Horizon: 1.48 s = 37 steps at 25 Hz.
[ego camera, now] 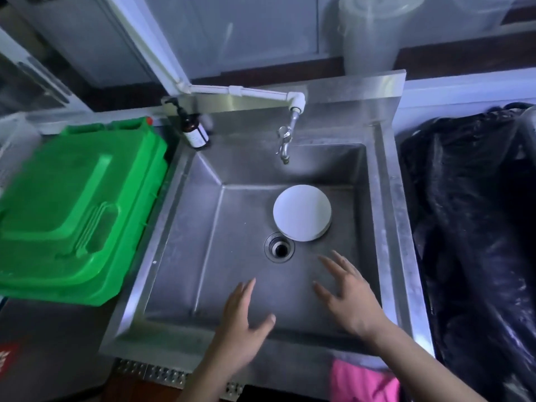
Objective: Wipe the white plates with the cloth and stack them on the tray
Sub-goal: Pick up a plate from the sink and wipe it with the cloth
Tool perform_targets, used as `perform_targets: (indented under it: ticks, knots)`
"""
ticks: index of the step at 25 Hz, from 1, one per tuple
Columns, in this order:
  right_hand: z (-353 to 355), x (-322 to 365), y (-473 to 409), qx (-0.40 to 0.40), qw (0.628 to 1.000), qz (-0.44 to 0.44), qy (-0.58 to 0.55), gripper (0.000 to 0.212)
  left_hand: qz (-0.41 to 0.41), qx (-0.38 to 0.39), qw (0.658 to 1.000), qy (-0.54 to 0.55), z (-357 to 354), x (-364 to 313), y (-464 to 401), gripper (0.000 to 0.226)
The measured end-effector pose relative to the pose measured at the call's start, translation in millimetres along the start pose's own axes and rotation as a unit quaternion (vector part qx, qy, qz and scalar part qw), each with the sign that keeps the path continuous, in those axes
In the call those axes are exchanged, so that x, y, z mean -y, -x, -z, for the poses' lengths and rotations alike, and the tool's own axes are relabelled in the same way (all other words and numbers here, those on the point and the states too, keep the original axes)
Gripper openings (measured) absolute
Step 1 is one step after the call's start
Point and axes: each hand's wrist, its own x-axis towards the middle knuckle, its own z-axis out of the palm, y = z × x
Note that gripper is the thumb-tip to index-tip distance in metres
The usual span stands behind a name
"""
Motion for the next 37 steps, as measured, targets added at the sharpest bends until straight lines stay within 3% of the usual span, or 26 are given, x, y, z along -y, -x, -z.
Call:
perform_targets:
  ticks: [4,7,9,11,12,16,18,24,28,30,33,37]
  knots:
    - [-8.6,-25.7,-42.3,0.025,0.997,-0.074,-0.002,0.061,0.041,0.113,0.992,-0.042,0.2,20.6,-90.1,0.086]
    - [-15.5,-35.4,-77.7,0.034,0.99,-0.131,-0.027,0.057,0.042,0.138,0.988,-0.048,1.2,16.9,-166.7,0.082]
    - [-17.6,-34.4,-116.1,0.03,0.974,-0.199,-0.104,0.04,0.044,0.144,0.988,-0.028,-4.6,8.8,-223.6,0.071]
    - [-20.8,-37.6,-165.9,0.008,0.943,-0.265,-0.199,0.019,0.065,0.134,0.989,-0.005,-14.2,4.4,-281.5,0.057]
    - [-23.9,-44.1,-194.3,-0.017,0.928,-0.291,-0.234,0.019,0.079,0.123,0.989,0.02,-18.9,2.1,-307.0,0.049]
    - [-28.8,-64.5,-286.7,-0.074,0.84,-0.409,-0.349,0.061,0.133,0.083,0.981,0.118,-36.7,0.2,-381.2,0.032]
    - [-32.7,-62.2,-311.1,-0.074,0.794,-0.437,-0.416,0.045,0.156,0.07,0.973,0.154,-42.5,-0.6,-402.8,0.021]
    - [-42.2,-55.3,-327.4,-0.089,0.776,-0.454,-0.429,0.051,0.196,0.063,0.942,0.265,-45.6,-0.6,-407.7,0.03]
    - [-34.1,-47.8,-318.1,-0.103,0.763,-0.45,-0.453,0.038,0.144,0.026,0.951,0.272,-43.1,-14.6,-387.1,0.042]
    - [-32.1,-46.9,-307.0,-0.151,0.761,-0.413,-0.478,0.037,0.1,0.007,0.954,0.281,-41.5,-22.1,-367.9,0.037]
    - [-30.4,-36.9,-274.4,-0.247,0.771,-0.334,-0.483,0.042,0.049,-0.045,0.931,0.36,-37.1,-27.7,-329.7,0.027]
    - [-35.6,5.3,-203.1,-0.315,0.793,-0.204,-0.48,0.017,0.06,-0.103,0.871,0.476,-39.4,-29.8,-275.7,0.054]
